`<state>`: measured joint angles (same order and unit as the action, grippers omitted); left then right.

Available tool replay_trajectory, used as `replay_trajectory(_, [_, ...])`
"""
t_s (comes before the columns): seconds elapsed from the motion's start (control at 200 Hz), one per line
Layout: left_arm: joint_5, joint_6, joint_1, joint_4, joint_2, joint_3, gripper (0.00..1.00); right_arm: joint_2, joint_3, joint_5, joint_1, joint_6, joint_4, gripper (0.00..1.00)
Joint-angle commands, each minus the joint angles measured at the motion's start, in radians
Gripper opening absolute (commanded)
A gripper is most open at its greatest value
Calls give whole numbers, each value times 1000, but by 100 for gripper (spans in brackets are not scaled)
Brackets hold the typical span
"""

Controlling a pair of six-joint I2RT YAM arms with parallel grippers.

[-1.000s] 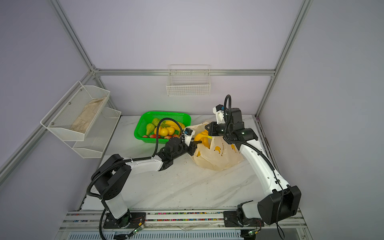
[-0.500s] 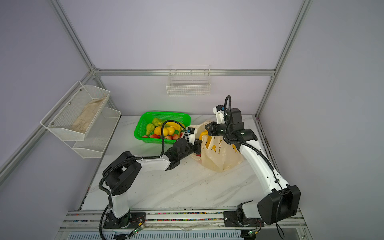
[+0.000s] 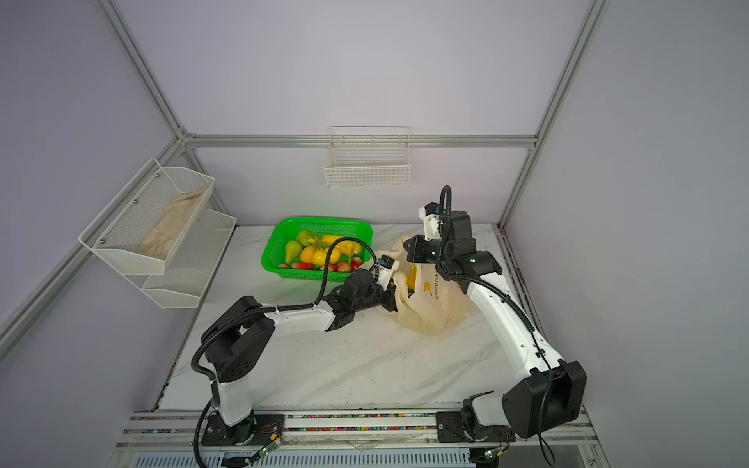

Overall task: Place the fake fruits into the plastic bag and tie a complex knot
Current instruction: 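Open the left gripper to release the bananas inside the bag, then withdraw the left gripper from the bag and reach into the basket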

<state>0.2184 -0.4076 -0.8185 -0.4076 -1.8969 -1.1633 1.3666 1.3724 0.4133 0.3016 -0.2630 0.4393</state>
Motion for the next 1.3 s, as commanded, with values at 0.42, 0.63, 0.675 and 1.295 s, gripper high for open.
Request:
replay_trajectory(0.42, [62,163,94,330,309,20,84,-41,33,-243,-6,77,89,0])
replay_trajectory(0.63, [45,328,97,469,528,135,82,-26,42,-261,-7,83,100,0])
replay_trajectory(0.675, [26,364,97,501,569,160,83,-19,45,-257,-6,82,101,0])
replay_trajectory(1.295, [-473,208,286,573,641,115,78,-10,38,-210,-6,84,73,0])
